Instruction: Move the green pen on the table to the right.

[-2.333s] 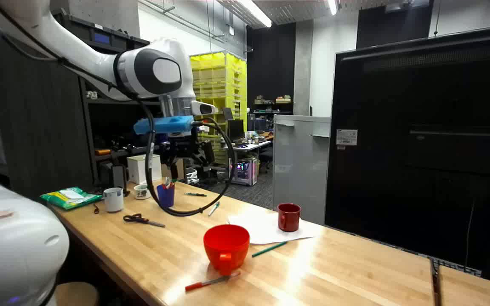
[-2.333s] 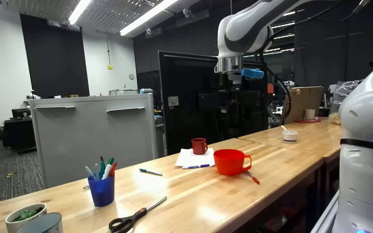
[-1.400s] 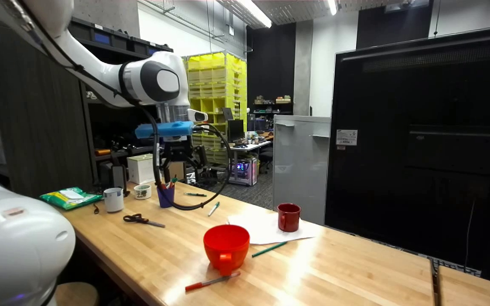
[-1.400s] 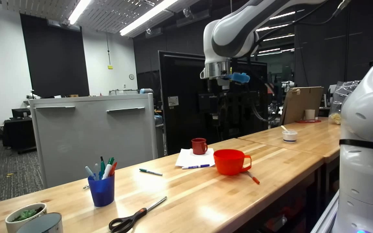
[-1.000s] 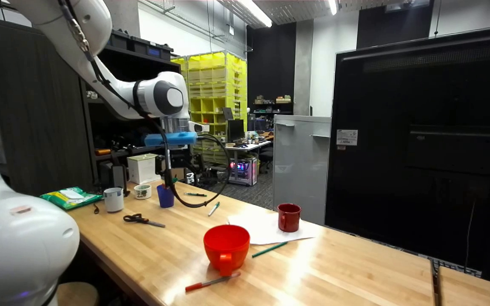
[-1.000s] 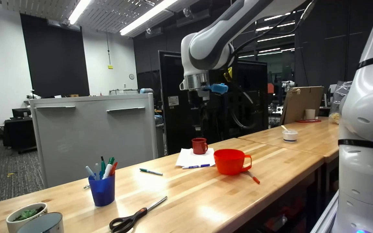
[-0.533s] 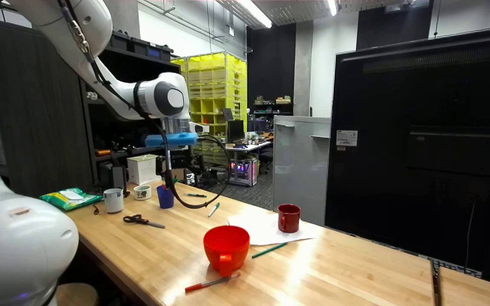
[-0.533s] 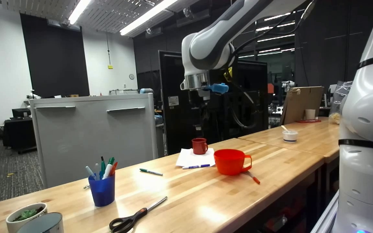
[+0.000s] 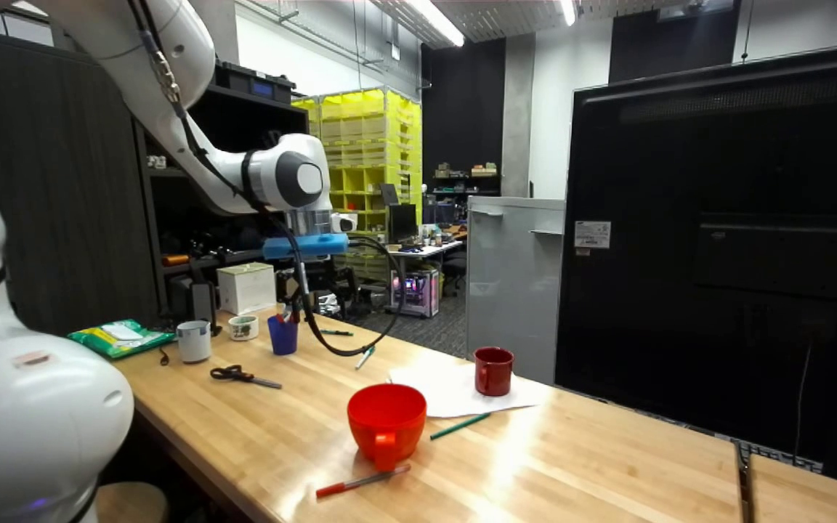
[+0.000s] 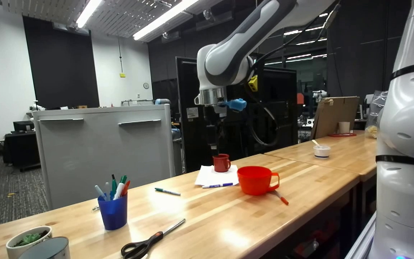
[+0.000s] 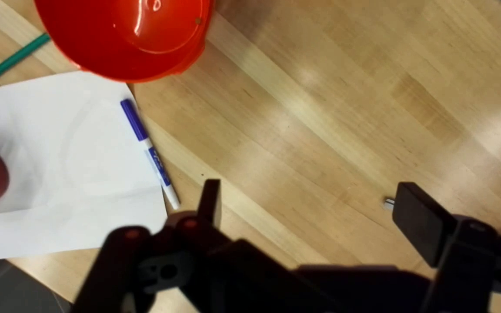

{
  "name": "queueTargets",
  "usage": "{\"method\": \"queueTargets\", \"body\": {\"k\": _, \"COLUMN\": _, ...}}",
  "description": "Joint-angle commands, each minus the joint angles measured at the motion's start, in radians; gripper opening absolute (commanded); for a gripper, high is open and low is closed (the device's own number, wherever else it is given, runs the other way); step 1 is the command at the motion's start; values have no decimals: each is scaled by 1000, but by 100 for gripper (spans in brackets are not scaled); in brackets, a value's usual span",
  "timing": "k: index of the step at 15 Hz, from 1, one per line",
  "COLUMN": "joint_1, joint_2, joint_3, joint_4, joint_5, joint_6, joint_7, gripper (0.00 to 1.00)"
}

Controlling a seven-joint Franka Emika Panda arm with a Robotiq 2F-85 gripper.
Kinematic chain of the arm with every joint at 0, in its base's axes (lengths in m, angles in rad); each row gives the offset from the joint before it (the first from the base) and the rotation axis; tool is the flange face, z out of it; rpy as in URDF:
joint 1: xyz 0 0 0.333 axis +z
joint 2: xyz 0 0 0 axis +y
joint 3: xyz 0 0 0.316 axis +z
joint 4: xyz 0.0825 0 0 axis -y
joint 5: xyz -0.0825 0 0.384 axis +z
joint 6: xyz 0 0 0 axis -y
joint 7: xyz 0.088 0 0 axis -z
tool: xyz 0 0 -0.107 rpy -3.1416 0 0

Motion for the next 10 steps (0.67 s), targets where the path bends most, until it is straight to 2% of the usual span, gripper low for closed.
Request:
{"method": "queueTargets", "body": {"k": 1, "joint_1": -9, "joint_2": 161, "joint_3": 10, "joint_4": 120, "joint_5": -35, "joint_6": 66, "joint_7": -70, "gripper": 100}}
{"method": "queueTargets", "body": {"k": 10, "joint_1": -35, "joint_2": 478, "joint_3": 40, "joint_4": 390, "joint_5": -23, "joint_6": 182, "joint_7": -182, "gripper": 100}}
